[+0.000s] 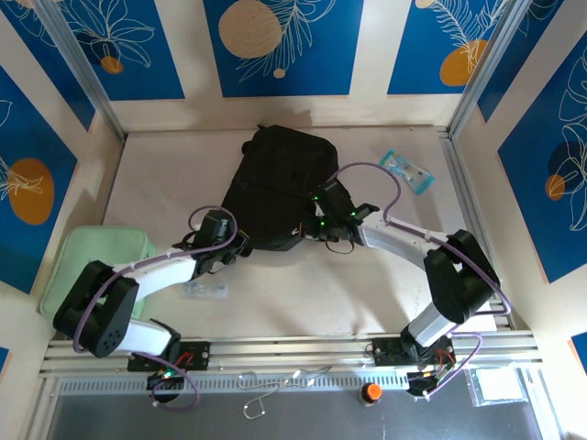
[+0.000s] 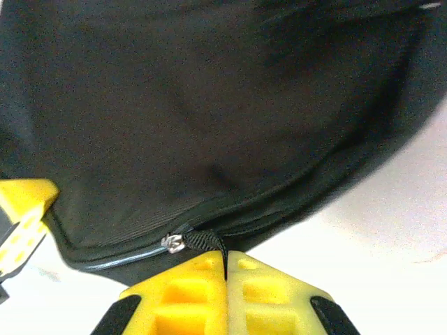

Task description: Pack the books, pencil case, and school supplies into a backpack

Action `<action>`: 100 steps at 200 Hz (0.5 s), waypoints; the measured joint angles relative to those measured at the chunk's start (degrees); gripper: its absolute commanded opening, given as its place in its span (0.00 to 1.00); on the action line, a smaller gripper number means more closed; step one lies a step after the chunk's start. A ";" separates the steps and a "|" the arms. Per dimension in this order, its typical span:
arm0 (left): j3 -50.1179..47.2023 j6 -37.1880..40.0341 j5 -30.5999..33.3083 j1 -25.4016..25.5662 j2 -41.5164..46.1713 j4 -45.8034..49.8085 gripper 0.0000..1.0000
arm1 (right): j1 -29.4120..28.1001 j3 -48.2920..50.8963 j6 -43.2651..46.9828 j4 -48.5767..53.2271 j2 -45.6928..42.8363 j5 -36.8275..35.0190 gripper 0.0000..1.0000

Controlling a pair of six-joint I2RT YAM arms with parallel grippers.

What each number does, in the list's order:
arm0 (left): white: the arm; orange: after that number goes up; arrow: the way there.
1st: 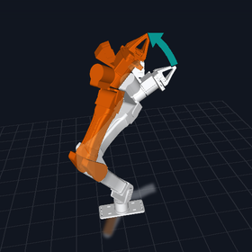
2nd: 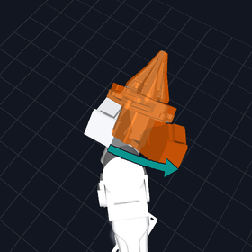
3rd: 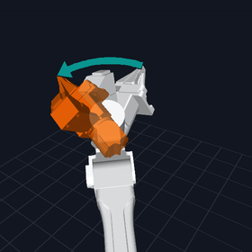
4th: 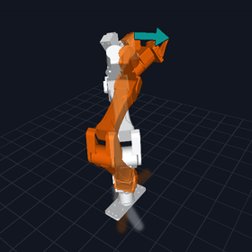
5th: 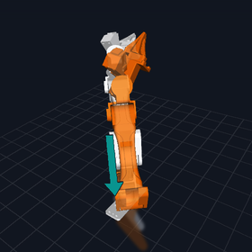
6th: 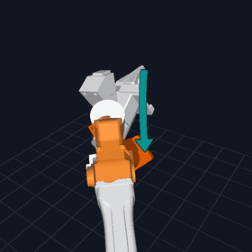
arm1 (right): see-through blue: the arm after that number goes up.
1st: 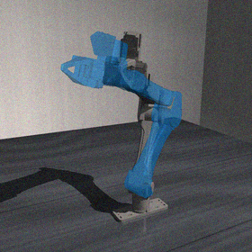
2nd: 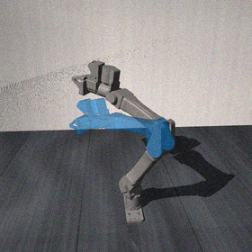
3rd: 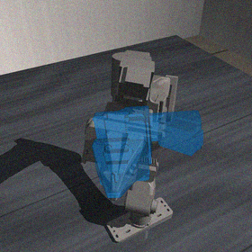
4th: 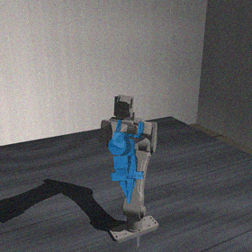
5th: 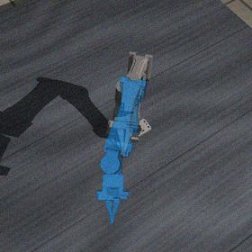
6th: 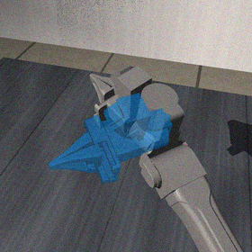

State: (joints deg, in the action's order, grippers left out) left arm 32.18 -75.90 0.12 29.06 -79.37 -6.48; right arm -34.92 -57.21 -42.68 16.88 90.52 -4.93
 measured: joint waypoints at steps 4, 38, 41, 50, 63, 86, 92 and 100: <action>0.00 0.17 0.00 0.00 0.00 0.00 0.00 | 0.50 0.00 0.00 0.42 0.00 -0.09 0.00; 0.00 1.42 -0.04 0.00 0.00 0.07 0.00 | 3.96 -2.01 0.07 5.14 0.20 -1.55 0.00; 0.00 1.44 -0.04 0.00 0.00 0.09 0.00 | 4.22 -2.47 0.07 5.51 0.37 -1.73 0.00; 0.00 1.81 -0.04 0.00 0.00 0.15 0.00 | 5.01 -3.98 0.07 6.58 0.92 -2.23 0.00; 0.00 2.60 -0.09 0.00 0.00 0.37 0.00 | 6.19 -6.34 0.26 7.89 2.12 -3.04 0.00; 0.02 4.09 -0.68 0.00 0.02 0.79 0.00 | 7.89 -10.01 0.66 10.21 4.44 -4.61 0.00; 0.07 4.63 -1.03 0.02 0.07 1.09 0.00 | 8.15 -11.02 0.70 10.80 5.09 -5.11 0.00; 0.22 5.49 -1.46 0.09 0.07 1.49 0.00 | 8.41 -12.15 0.72 11.43 5.88 -5.84 0.00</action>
State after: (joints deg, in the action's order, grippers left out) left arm 32.40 -70.41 -1.34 29.15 -79.31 -4.99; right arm -26.50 -69.36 -41.95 28.32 96.40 -10.76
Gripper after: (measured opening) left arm 0.055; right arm 0.044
